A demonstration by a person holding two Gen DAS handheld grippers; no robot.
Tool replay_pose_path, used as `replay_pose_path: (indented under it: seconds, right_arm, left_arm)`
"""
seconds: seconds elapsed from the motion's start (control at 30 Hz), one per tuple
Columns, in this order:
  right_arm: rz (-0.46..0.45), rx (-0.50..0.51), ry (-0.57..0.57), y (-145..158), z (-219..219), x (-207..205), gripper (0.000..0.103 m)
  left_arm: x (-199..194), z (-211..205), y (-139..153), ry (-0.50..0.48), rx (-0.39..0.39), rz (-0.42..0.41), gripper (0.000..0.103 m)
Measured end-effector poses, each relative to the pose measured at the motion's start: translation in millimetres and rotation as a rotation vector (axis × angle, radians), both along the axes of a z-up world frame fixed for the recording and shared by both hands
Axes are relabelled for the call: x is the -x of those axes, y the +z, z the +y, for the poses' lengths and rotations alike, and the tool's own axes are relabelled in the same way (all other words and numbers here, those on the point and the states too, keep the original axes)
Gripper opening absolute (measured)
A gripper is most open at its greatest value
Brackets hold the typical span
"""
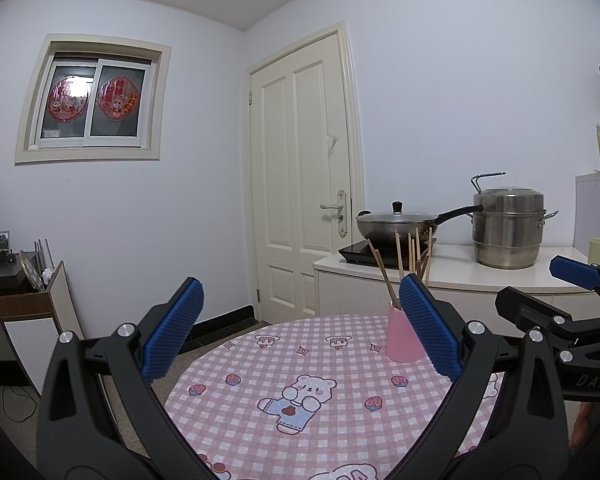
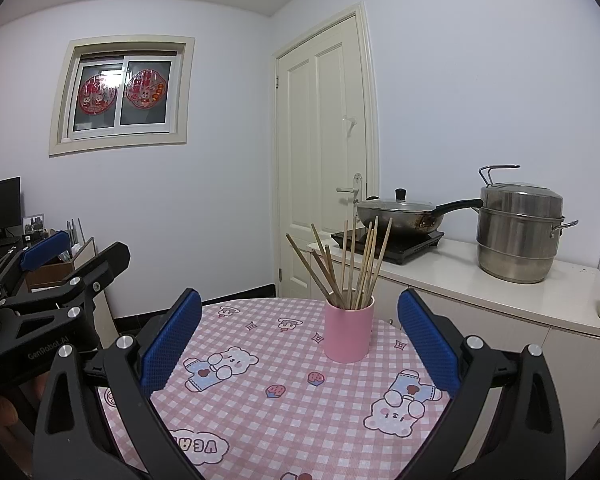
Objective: Organize utensils
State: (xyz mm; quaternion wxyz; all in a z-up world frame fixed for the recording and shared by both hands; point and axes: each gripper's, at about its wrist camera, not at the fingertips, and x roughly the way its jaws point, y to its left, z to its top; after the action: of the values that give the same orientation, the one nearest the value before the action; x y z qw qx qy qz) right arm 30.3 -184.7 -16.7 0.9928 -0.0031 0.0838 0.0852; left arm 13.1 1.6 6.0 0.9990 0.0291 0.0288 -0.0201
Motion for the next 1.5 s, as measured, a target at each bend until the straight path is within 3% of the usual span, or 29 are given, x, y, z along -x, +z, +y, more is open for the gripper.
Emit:
replay_pose_path:
  seconds: [1.5]
  right_arm:
    - [0.021,-0.001,-0.003,-5.3,-2.1,-0.4,0.095]
  left_arm:
    - [-1.9,-2.0,-5.8,0.002,-0.005,0.020,0.096]
